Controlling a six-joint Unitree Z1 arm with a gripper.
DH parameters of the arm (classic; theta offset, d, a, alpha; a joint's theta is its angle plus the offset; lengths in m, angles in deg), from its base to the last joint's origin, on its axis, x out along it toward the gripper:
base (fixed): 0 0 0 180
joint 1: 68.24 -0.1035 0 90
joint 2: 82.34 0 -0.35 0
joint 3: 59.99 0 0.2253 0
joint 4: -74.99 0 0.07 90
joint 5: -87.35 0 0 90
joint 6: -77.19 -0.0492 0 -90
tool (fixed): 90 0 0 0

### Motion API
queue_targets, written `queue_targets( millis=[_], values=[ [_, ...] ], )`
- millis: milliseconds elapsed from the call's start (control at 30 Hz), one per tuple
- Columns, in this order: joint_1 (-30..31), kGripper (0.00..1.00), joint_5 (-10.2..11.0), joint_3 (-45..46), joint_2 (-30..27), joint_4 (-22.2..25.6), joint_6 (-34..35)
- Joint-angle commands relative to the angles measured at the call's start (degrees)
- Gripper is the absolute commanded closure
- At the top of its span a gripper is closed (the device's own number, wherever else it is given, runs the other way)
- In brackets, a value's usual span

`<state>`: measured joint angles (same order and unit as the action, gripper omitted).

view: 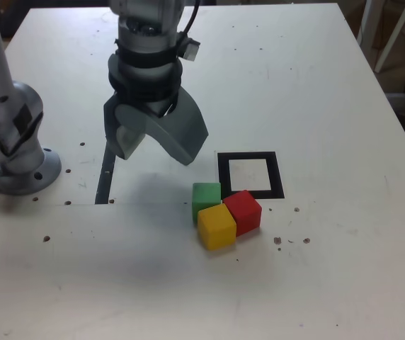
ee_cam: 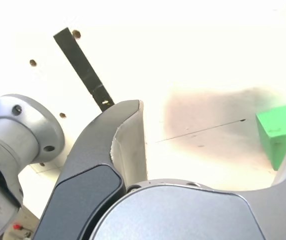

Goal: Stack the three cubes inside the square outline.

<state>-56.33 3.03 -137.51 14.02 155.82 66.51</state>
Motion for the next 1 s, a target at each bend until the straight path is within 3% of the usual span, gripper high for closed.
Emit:
queue_targets(
  millis=[0,400,667,967],
  values=[
    [0.3,0.01,0.6,-1.7,0.9,0.1,-1.5],
    [2.8,0.03,2.7,-10.1,4.4,0.6,-10.9],
    [4.4,0.03,4.5,-16.4,10.4,0.2,-15.4],
    [5.1,0.04,7.8,-19.4,13.7,-0.7,-18.3]
  ],
)
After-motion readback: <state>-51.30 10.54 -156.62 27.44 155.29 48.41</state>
